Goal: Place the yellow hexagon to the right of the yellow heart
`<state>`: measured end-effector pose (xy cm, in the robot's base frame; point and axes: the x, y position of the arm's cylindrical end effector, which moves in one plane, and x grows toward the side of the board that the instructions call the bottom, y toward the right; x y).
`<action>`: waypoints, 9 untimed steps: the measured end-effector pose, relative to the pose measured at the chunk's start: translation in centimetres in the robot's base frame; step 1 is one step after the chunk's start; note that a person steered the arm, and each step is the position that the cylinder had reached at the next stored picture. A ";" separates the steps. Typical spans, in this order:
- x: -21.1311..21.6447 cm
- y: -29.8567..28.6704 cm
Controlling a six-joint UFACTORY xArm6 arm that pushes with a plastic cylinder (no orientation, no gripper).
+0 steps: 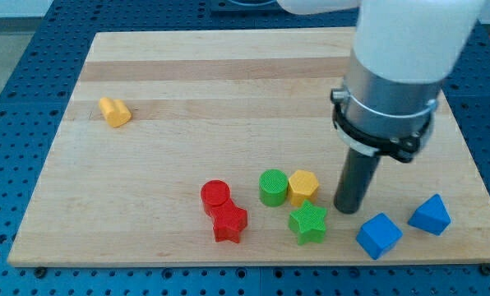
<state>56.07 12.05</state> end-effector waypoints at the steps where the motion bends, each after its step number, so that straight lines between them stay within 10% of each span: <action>1: 0.0 -2.5; 9: -20.3 -27.7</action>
<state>35.78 -15.68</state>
